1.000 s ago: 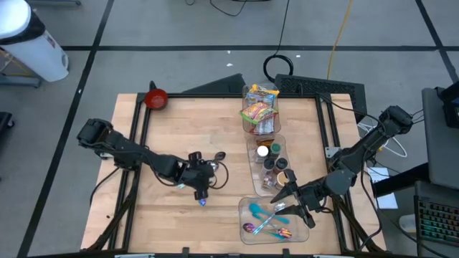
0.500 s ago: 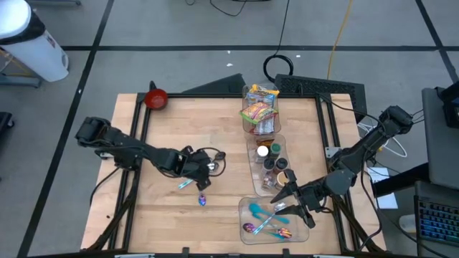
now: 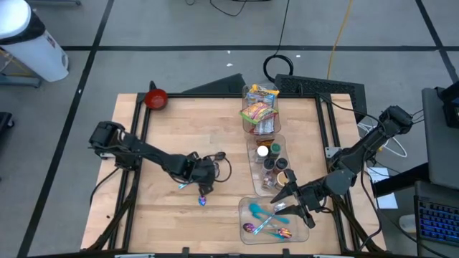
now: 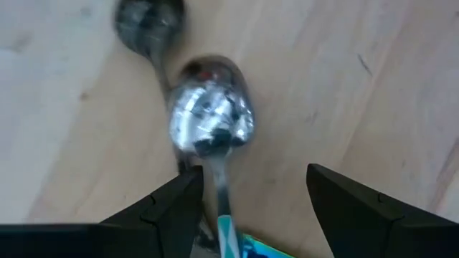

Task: Pick & Place Food Item
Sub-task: Put the light blue spoon into the bottom transparent bin

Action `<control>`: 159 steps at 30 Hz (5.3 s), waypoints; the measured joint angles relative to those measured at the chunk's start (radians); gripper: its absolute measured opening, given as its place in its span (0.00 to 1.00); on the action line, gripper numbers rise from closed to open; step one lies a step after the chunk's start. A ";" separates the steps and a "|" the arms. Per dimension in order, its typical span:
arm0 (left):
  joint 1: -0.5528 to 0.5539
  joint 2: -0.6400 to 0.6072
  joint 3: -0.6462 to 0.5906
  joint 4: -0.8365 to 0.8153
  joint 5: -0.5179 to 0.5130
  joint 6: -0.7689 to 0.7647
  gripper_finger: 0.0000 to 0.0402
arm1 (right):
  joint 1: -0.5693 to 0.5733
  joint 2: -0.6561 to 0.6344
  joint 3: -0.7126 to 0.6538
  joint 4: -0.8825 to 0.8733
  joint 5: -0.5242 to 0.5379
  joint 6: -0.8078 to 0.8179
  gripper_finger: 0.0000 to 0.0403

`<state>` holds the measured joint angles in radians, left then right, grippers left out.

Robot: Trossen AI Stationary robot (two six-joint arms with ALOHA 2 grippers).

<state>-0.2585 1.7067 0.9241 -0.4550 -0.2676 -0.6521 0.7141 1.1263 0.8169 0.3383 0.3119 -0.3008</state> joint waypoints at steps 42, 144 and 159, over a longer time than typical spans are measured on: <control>0.008 0.066 0.004 0.101 0.079 0.154 0.15 | 0.000 0.000 0.000 0.000 0.000 0.000 0.39; -0.103 -0.214 -0.087 1.269 0.661 0.674 0.02 | -0.342 0.689 0.182 0.609 -0.419 0.113 0.46; -0.104 -0.216 -0.087 1.157 0.380 0.775 0.04 | -0.349 0.372 0.182 0.081 -0.320 0.150 0.61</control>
<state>-0.3624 1.4910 0.8375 0.7017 0.1125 0.1229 0.3655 1.4986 0.9985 0.4194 -0.0084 -0.1513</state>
